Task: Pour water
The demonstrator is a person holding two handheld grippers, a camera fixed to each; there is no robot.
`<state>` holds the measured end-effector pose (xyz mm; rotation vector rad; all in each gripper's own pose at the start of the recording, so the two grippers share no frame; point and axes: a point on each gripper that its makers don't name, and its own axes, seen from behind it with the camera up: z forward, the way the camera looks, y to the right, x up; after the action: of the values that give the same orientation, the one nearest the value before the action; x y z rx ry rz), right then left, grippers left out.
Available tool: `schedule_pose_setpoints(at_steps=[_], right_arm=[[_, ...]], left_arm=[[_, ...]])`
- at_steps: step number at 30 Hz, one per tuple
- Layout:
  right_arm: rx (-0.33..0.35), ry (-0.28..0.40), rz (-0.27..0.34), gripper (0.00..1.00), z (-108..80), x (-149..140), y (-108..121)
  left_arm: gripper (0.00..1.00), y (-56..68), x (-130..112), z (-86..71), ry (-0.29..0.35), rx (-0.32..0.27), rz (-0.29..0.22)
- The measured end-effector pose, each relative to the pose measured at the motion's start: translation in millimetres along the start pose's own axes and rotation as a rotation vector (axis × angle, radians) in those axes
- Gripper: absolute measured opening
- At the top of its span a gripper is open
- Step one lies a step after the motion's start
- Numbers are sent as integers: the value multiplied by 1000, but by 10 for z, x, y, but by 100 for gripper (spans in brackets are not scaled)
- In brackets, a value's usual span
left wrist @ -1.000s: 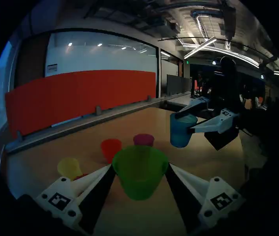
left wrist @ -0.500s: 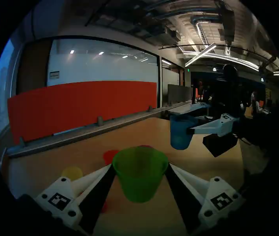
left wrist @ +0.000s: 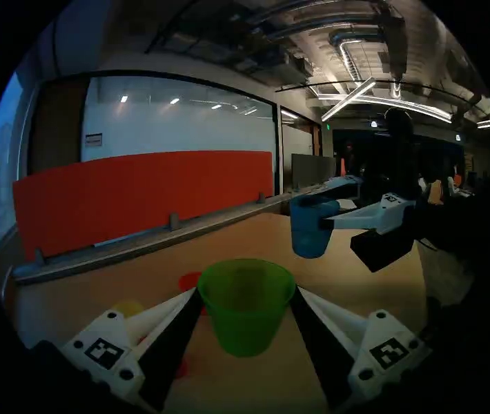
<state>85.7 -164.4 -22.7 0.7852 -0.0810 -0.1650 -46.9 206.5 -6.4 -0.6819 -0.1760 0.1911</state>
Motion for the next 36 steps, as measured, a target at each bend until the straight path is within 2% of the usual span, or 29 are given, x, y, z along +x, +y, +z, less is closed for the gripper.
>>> schedule_pose_setpoints(at_steps=[20, 36], right_arm=[[24, 44, -157, 93, 102, 550, -23], [36, 82, -305, 93, 243, 999, -51]], left_arm=[[88, 150, 102, -34, 32, -14, -28], [88, 168, 115, -28, 47, -16, -61]])
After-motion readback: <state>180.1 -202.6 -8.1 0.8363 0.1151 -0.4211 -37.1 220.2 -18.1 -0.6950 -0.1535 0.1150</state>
